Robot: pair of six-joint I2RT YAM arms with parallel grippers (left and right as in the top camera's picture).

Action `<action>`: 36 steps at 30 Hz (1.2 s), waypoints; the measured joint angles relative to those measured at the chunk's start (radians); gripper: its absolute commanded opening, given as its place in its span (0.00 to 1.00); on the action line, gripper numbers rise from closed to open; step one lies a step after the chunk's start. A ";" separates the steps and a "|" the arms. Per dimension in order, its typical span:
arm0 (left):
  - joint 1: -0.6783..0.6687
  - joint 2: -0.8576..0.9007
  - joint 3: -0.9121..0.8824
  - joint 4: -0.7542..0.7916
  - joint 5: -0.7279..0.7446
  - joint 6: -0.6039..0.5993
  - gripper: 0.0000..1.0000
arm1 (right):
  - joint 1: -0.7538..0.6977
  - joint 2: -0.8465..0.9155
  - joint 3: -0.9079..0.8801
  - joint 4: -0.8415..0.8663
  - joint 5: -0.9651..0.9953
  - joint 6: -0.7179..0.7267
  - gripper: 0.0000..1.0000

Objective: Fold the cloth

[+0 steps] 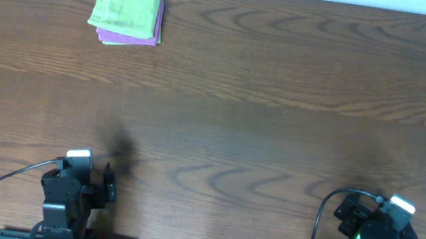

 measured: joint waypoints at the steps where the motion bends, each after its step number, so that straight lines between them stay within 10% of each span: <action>1: 0.000 0.000 0.000 0.000 0.000 0.000 0.95 | -0.004 -0.001 0.006 -0.042 -0.109 -0.042 0.99; 10: 0.000 -0.002 0.000 0.000 0.003 0.000 0.95 | -0.006 0.000 -0.013 -0.094 -0.568 -0.214 0.99; 36: 0.000 -0.002 0.000 0.000 0.003 0.000 0.95 | -0.006 0.000 -0.013 0.042 -0.624 -0.232 0.99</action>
